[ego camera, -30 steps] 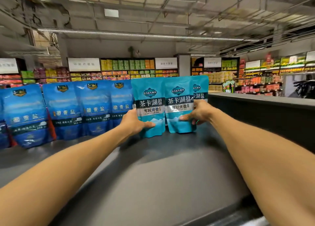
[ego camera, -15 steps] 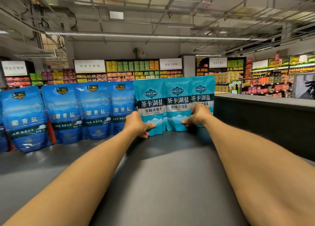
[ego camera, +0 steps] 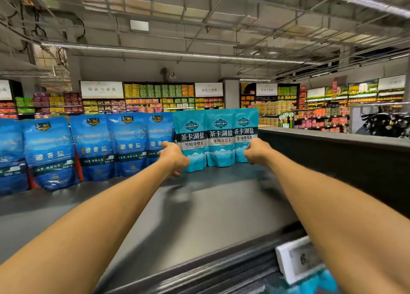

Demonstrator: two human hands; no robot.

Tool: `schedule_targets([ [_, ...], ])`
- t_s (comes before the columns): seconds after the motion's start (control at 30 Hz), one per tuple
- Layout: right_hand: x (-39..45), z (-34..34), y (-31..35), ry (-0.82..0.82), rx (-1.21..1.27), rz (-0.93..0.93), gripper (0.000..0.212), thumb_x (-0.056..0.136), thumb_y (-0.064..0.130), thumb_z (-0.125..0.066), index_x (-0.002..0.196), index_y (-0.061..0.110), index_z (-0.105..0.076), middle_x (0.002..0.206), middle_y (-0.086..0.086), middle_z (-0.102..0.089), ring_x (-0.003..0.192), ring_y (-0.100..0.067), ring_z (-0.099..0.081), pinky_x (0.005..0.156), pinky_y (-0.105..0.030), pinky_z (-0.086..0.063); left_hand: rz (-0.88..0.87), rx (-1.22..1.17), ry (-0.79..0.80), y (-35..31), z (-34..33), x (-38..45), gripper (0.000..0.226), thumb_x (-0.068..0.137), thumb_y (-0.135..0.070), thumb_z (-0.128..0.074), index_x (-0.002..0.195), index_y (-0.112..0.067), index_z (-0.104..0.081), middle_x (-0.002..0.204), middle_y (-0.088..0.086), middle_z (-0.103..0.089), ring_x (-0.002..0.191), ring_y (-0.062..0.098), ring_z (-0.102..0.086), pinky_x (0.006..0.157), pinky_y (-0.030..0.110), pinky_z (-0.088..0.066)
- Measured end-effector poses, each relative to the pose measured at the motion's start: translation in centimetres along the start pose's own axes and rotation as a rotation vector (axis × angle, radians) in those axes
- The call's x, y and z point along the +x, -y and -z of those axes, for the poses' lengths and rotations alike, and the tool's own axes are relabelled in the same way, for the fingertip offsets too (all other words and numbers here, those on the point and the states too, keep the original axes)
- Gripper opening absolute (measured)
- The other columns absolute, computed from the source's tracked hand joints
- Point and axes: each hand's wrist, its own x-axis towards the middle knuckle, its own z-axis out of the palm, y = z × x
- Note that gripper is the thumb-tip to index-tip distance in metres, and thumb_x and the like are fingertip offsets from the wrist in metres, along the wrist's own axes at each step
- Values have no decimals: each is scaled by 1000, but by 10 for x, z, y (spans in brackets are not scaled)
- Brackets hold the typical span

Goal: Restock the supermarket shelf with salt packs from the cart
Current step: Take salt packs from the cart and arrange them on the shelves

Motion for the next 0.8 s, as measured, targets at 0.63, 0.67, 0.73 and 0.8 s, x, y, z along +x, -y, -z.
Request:
schedule_targets([
  [0.63, -482, 122, -141, -445, 345, 64, 11, 95, 6, -59, 102, 4, -66, 82, -10, -70, 69, -12, -66, 66, -27, -54, -738, -676, 691, -66, -80, -389, 16, 94, -15, -56, 79, -19, -54, 66, -2, -59, 46, 10, -56, 40, 20, -39],
  [0.67, -509, 119, -164, -493, 350, -7, 9, 95, 5, -59, 101, 5, -66, 80, -8, -70, 67, -11, -66, 65, -27, -54, -751, -669, 787, -59, -103, -415, 15, 94, -13, -55, 80, -19, -54, 67, -1, -59, 46, 10, -56, 41, 20, -39],
  [0.73, -562, 109, -214, -590, 368, -182, 10, 96, 8, -60, 95, 14, -67, 77, -2, -71, 68, -12, -68, 64, -27, -55, -729, -592, 971, -42, -154, -464, 15, 95, -11, -56, 82, -18, -54, 71, 0, -60, 46, 9, -57, 42, 21, -39],
  [0.8, -615, 92, -268, -665, 394, -363, 12, 95, 13, -61, 91, 22, -68, 75, 0, -73, 69, -15, -70, 62, -24, -55, -627, -506, 1170, -20, -213, -511, 10, 96, -10, -55, 87, -14, -54, 73, 2, -60, 46, 9, -57, 41, 23, -39],
])
